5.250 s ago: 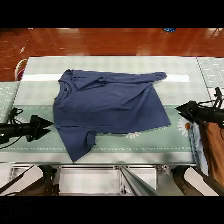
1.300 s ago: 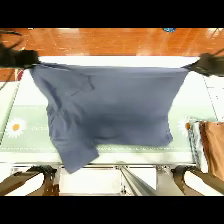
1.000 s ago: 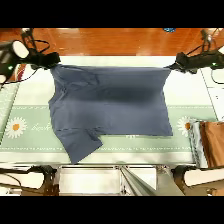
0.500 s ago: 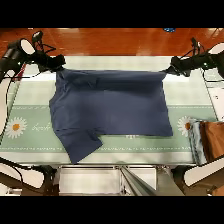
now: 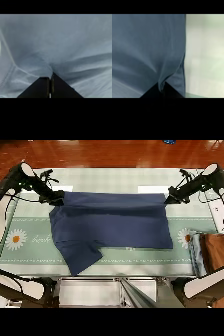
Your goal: Fold the shirts.
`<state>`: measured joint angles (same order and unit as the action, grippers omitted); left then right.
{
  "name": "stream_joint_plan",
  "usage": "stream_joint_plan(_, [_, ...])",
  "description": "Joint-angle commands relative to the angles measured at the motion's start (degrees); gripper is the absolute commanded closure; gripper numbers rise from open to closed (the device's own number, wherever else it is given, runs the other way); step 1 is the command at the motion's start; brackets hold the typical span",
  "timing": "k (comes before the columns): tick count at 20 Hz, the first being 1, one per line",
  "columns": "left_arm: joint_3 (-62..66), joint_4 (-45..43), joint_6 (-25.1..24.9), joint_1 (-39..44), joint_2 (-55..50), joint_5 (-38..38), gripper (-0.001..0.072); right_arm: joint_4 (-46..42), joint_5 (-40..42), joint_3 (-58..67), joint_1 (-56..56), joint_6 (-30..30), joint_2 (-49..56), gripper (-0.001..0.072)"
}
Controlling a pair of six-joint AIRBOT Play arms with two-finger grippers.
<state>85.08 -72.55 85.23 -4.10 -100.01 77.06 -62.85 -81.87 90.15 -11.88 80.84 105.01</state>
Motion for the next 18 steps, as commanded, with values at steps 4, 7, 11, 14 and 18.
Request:
stream_joint_plan(4, [-1.8, 0.8, -0.1, -0.7, 0.0, 6.0, 0.0206, -1.5, 0.2, -3.0, 0.3, 1.0, -1.6, 0.0303])
stream_joint_plan(7, [-1.4, 0.6, -0.1, -3.7, 2.4, 11.0, 0.0203, -5.9, -0.7, -3.0, -3.2, 2.2, -7.5, 0.0304])
stream_joint_plan(11, [-12.1, 0.6, -1.5, -9.6, 13.6, 7.1, 0.0203, -11.0, 3.3, -11.1, -9.2, 5.5, -19.3, 0.0306])
stream_joint_plan(14, [-26.1, 1.6, -3.1, -17.4, 23.6, 2.7, 0.0204, -5.6, 12.3, -28.3, -12.2, 3.5, -30.5, 0.0306])
stream_joint_plan(18, [-43.7, 13.9, -6.3, -30.3, 32.8, 0.7, 0.0203, 9.1, 19.4, -48.7, -12.3, -5.8, -43.1, 0.0306])
